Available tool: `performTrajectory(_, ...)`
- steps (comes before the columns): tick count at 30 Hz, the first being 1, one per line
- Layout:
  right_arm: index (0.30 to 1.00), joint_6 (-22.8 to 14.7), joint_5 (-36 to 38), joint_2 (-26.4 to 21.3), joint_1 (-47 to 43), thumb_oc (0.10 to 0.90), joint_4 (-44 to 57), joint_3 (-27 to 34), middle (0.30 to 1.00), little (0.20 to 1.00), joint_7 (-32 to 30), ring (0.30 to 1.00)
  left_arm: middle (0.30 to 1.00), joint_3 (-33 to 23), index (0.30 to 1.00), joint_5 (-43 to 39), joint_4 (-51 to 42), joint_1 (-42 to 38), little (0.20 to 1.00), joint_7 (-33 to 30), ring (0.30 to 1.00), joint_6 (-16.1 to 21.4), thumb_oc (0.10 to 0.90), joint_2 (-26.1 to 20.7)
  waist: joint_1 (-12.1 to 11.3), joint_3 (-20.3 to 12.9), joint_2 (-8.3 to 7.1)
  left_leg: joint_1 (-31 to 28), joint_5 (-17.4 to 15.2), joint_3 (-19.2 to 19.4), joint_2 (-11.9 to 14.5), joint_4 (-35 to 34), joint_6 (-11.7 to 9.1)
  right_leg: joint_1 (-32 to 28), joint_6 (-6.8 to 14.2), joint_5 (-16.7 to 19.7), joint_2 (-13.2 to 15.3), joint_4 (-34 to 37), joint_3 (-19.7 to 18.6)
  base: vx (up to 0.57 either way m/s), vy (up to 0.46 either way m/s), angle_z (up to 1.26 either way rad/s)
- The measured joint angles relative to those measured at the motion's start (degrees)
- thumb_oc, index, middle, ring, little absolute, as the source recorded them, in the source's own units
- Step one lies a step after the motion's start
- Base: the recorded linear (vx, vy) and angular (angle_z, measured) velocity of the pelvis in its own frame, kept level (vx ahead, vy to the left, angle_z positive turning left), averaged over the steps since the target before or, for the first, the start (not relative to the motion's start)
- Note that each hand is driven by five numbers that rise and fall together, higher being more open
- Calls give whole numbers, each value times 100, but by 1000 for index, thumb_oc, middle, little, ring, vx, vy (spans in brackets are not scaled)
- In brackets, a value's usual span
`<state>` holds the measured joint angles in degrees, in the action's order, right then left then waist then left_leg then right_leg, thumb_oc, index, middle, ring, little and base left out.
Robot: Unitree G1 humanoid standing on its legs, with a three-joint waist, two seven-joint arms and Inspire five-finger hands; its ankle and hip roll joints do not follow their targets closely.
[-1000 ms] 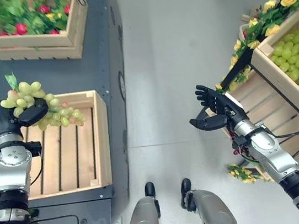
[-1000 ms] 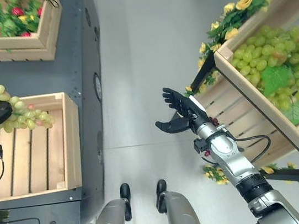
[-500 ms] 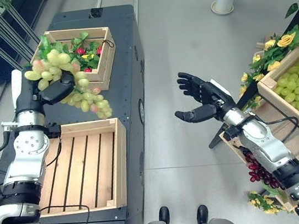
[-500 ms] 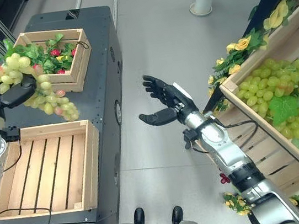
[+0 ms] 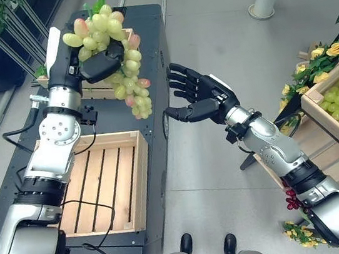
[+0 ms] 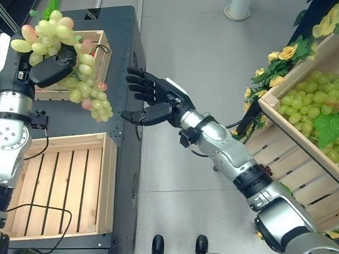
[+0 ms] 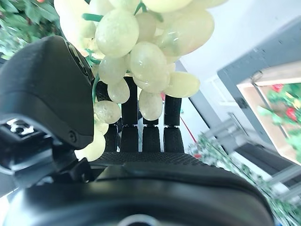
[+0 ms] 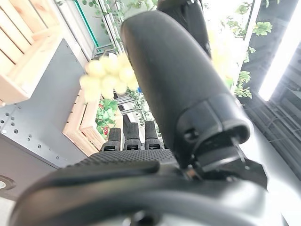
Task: Pick up the fruits from the basket on one side to the basket on the other side
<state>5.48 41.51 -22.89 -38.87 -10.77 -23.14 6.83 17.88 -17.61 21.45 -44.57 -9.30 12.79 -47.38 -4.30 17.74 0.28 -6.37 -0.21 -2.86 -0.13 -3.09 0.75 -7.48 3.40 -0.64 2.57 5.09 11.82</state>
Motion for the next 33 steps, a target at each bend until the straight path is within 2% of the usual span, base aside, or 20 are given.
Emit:
performTrajectory(4,900,203,232,44,-148,800,0,-31,900,900,-8,900,300,201,300,-122,-81,-141,300,76,300,-2,400,219,14,0,0,-7,0,10,3,0,0,0,0,0,-3,0,-10,0,0,0)
performTrajectory(13,900,316,635,143,-440,800,-2,-183,900,900,-223,900,300,458,300,-123,-128,-298,300,257,300,-140,400,623,21,0,-1,-40,0,39,4,-8,0,-12,2,2,-8,0,-36,36,-15,-2)
performTrajectory(23,900,368,868,181,-485,800,-3,-248,900,900,-563,900,300,668,300,-120,-123,-373,300,557,300,-324,400,639,21,-1,-1,-83,0,78,5,-23,0,-31,4,5,-9,0,-62,36,-3,-2)
performTrajectory(29,900,368,1268,164,-485,800,-37,-254,900,900,-703,900,300,828,300,-120,-107,-479,300,774,300,-455,400,645,24,-1,-2,-107,0,155,6,-32,-1,-31,-1,11,-16,0,-83,24,-5,-4)
performTrajectory(30,561,368,1339,163,-485,574,-49,-254,561,561,-715,561,300,860,300,-119,-107,-516,300,794,300,-463,400,644,22,-1,-2,-108,0,155,6,-32,0,-33,-3,13,-18,0,-83,0,0,0)
performTrajectory(31,300,365,1402,178,-485,400,-61,-254,300,300,-743,300,300,898,300,-117,-109,-574,300,855,300,-464,400,645,25,-1,-1,-112,1,156,7,-32,-1,-35,-3,13,-19,0,-84,0,0,0)
performTrajectory(33,300,363,1561,204,-485,400,-68,-254,300,300,-786,300,300,899,300,-117,-110,-594,300,896,300,-464,400,644,30,-1,-1,-129,0,160,7,-32,-1,-51,-3,13,-18,0,-104,0,0,0)
